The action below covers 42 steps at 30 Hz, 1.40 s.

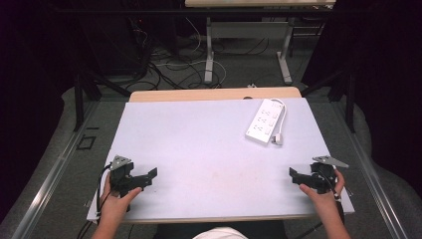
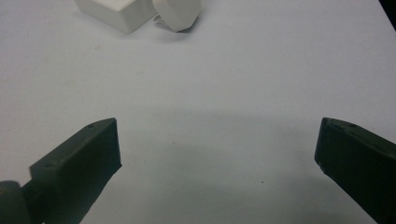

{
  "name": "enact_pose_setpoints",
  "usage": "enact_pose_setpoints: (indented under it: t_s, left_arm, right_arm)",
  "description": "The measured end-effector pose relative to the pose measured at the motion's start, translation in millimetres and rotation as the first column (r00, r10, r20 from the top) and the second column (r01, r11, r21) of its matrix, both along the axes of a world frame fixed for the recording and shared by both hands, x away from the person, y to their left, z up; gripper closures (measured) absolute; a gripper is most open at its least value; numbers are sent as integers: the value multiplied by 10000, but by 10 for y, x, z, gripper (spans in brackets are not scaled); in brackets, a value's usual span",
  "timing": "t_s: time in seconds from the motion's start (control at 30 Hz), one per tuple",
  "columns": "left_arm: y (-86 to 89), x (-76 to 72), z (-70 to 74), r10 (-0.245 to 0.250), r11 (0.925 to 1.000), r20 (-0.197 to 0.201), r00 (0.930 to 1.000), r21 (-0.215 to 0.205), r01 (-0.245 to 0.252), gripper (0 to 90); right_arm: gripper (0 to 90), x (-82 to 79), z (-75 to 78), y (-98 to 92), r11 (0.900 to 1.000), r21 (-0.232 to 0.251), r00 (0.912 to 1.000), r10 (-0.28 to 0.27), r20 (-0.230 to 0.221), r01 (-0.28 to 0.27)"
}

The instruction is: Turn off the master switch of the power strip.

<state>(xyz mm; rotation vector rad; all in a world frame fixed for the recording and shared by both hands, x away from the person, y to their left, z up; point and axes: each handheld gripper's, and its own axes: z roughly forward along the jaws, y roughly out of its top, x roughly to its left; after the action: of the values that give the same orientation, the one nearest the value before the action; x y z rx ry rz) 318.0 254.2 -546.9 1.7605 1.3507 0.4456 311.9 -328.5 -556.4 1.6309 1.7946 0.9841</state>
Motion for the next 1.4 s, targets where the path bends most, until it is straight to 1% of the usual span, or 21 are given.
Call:
enact_pose_setpoints:
  t_s: [0.07,0.13,0.17,0.27,0.33,0.4,0.47,0.5,0.6,0.67,0.7,0.73,0.8,0.9,1.0,1.03,1.07,1.13,1.2,1.3,1.4]
  left_arm:
    - [-3,0,0,-96,9998,-54,9999,169,97,9]
    - [-9,-7,-4,-78,9996,-81,9999,255,80,9]
    - [-11,-14,-2,-48,9995,-100,9999,297,51,9]
    - [-18,-28,12,-2,9996,-74,10000,275,4,9]
    - [-27,-31,20,-16,9994,-67,10000,336,18,9]
    - [-40,-37,21,-26,9993,-32,10000,386,27,9]
    - [-42,-41,17,-48,9988,-28,10000,487,49,11]
    - [-42,-43,14,-76,9986,-13,10000,528,76,12]
    - [-43,-47,9,-58,9981,30,10000,611,56,13]
    - [-40,-49,6,-39,9982,81,10000,597,34,13]
    - [-39,-51,7,-8,9982,78,10000,603,3,13]
    - [-38,-50,6,15,9982,91,10000,604,-20,13]
    - [-35,-49,4,83,9979,118,9999,641,-91,13]
    - [-29,-46,1,148,9979,109,9998,634,-155,14]
    - [-22,-42,-3,181,9971,156,9997,731,-192,14]
    - [-19,-39,-8,237,9968,222,9995,764,-254,14]
    - [-16,-39,-7,246,9967,229,9994,763,-262,14]
    - [-12,-39,-5,226,9973,243,9994,698,-243,14]
    - [-9,-39,-5,250,9971,272,9993,717,-269,14]
    - [-5,-37,-12,339,9968,351,9988,716,-364,13]
    - [13,-33,-16,384,9967,366,9986,695,-409,9]
  right_arm:
    - [0,-3,13,0,9999,21,9999,101,-81,-100]
    - [0,-5,20,11,9999,83,9999,135,9,-135]
    - [0,1,21,12,9998,-5,9998,204,87,-204]
    - [11,0,20,35,9993,-264,9994,283,173,-279]
    - [19,-2,19,47,9989,-385,9994,279,183,-272]
    - [22,0,21,50,9984,-439,9990,358,267,-346]
    - [26,-2,30,64,9989,-409,9991,262,326,-249]
    - [31,-1,37,58,9983,-440,9987,402,319,-388]
    - [43,1,47,71,9979,-494,9983,438,384,-419]
    - [57,9,48,72,9974,-561,9979,474,437,-450]
    - [64,17,40,76,9974,-628,9979,394,521,-361]
    - [64,16,44,71,9972,-598,9980,483,419,-457]
    - [77,20,40,70,9970,-621,9980,488,397,-463]
    - [113,20,48,76,9974,-602,9983,429,401,-404]
    - [145,25,54,74,9968,-689,9981,433,438,-402]
    - [147,34,48,75,9967,-690,9974,466,549,-427]
    - [148,27,62,71,9961,-709,9978,556,357,-530]
    - [149,34,64,80,9959,-718,9974,582,417,-551]
    - [151,46,69,74,9951,-809,9971,607,460,-569]
    - [154,51,71,78,9952,-788,9969,617,498,-576]
    - [157,46,63,96,9957,-741,9973,595,433,-562]
